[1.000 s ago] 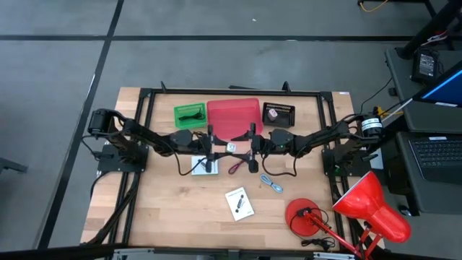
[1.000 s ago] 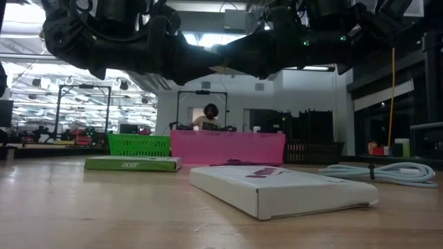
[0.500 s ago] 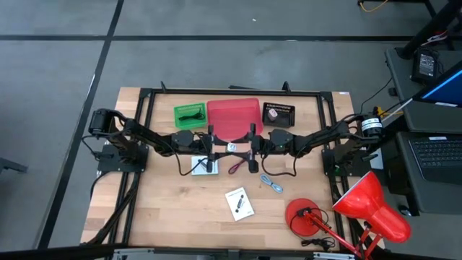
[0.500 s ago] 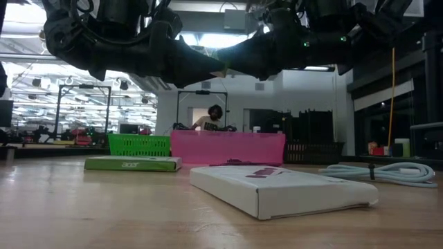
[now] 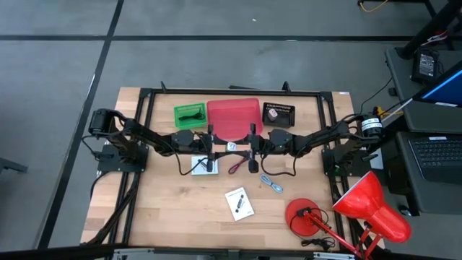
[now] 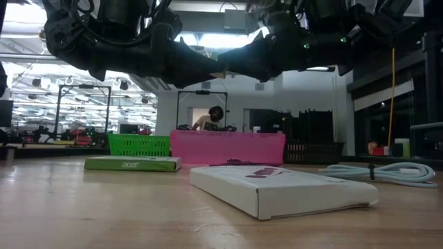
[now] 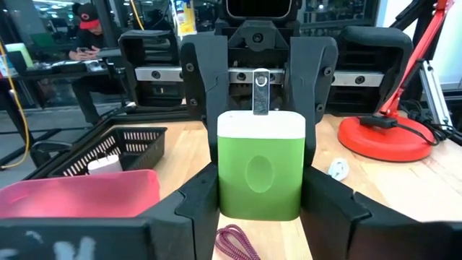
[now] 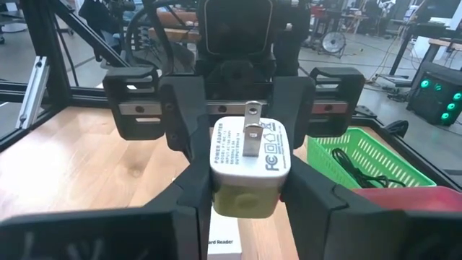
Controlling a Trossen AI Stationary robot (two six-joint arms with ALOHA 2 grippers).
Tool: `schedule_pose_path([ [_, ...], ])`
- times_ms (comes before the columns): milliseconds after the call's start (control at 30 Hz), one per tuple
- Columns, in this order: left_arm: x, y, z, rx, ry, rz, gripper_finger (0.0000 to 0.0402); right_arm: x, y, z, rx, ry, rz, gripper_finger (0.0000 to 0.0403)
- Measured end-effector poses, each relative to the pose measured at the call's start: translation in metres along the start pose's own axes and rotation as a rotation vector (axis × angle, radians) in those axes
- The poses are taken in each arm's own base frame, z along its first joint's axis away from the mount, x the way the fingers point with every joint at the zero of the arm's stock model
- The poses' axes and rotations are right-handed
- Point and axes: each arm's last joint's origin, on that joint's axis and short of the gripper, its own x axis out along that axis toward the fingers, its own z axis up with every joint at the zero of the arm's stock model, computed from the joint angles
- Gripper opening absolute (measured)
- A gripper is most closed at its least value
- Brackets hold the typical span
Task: Pick and place items into bin
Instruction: Put the green charger adapter into the black bin
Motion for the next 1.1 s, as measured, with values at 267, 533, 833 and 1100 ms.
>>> schedule_pose_path([
  [267, 0.0, 0.0, -0.002, -0.007, 0.015, -0.008, 0.018, 0.0, 0.0, 0.0, 0.0, 0.0, 0.004, 0.0115],
  [533, 0.0, -0.001, -0.005, 0.032, 0.057, -0.009, 0.0182, 0.0, 0.0, 0.0, 0.001, 0.0, 0.004, 0.0115],
  [833, -0.007, 0.0, 0.0, 0.052, 0.124, -0.014, 0.0172, 0.0, 0.001, 0.0, -0.001, -0.001, 0.02, 0.0115],
  [1100, -0.027, -0.007, 0.019, 0.086, 0.197, -0.035, 0.017, 0.0, 0.001, 0.0, -0.003, 0.002, 0.021, 0.0115],
])
